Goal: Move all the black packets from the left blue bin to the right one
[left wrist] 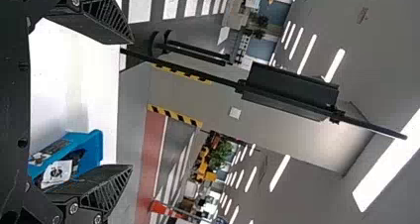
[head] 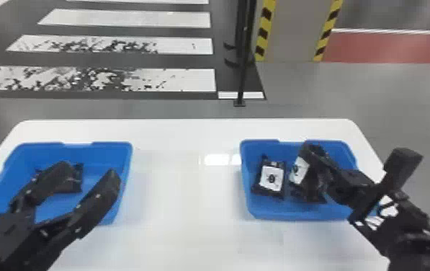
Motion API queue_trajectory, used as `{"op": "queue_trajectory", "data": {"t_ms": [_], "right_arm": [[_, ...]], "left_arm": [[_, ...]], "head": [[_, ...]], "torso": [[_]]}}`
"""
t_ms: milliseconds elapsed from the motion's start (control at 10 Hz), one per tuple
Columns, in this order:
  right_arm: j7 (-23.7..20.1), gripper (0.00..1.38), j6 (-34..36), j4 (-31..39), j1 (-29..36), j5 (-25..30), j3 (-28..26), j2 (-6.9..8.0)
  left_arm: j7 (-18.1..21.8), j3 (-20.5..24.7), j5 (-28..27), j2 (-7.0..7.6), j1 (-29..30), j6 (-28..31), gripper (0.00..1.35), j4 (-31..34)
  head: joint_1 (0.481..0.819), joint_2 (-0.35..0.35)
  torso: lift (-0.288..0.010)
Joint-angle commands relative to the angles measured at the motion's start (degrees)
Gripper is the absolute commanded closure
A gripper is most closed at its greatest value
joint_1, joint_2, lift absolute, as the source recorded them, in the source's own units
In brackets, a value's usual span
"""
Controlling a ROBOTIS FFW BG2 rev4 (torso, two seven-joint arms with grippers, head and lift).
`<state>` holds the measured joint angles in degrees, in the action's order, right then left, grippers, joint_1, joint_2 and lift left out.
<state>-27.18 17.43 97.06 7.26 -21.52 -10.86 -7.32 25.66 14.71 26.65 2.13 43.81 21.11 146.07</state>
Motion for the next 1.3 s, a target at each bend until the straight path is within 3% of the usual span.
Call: {"op": "queue_trajectory", "data": {"t_ms": [0,100,200,300,400,600,800,1000,1200], "right_arm": [[0.29,1.24,0.00,-5.16,-2.48,0.95,-0.45,-1.20],[0.55,1.18,0.00,-6.29,-3.04,1.07,-1.25,-1.38],[1.08,0.82,0.00,-6.01,-2.62,1.18,-1.82,-1.38],[2.48,0.25,-0.28,-3.19,-0.65,2.44,-2.05,-1.38],[3.71,0.05,-1.12,-0.10,2.16,2.55,-2.16,-0.94],[5.47,0.15,-4.64,8.34,9.19,5.75,-2.16,1.00],[7.14,0.15,-9.84,16.78,17.91,9.06,-1.71,4.34],[8.46,0.16,-15.61,22.12,24.38,8.84,1.84,5.57],[8.63,0.16,-16.45,27.32,30.57,6.78,4.46,5.57]], "left_arm": [[-0.08,1.17,-0.60,-0.63,0.91,-0.16,0.16,-0.03],[-0.08,1.63,-0.83,-0.90,0.77,0.69,0.16,-0.17],[-0.08,2.20,-1.06,-0.98,0.91,1.53,0.16,-0.17],[-0.08,3.00,-1.51,-1.07,1.05,2.09,0.16,-0.31],[-0.17,3.92,-2.89,-1.25,0.91,2.23,0.16,-0.31],[-0.26,6.89,-4.49,-1.60,0.91,4.06,0.16,-0.31],[-0.52,11.69,-5.63,-1.78,-0.36,6.17,0.16,-1.16],[-0.78,16.03,-8.03,-1.42,-2.18,8.70,0.16,-1.16],[-0.87,18.08,-11.34,1.12,-9.50,11.80,0.17,-5.38]], "head": [[0.695,-0.064],[0.695,-0.072],[0.695,-0.076],[0.695,-0.085],[0.695,-0.092],[0.695,-0.082],[0.695,-0.035],[0.695,0.032],[0.695,0.148]], "torso": [[-0.138],[-0.138],[-0.138],[-0.138],[-0.138],[-0.138],[-0.138],[-0.138],[-0.138]]}}
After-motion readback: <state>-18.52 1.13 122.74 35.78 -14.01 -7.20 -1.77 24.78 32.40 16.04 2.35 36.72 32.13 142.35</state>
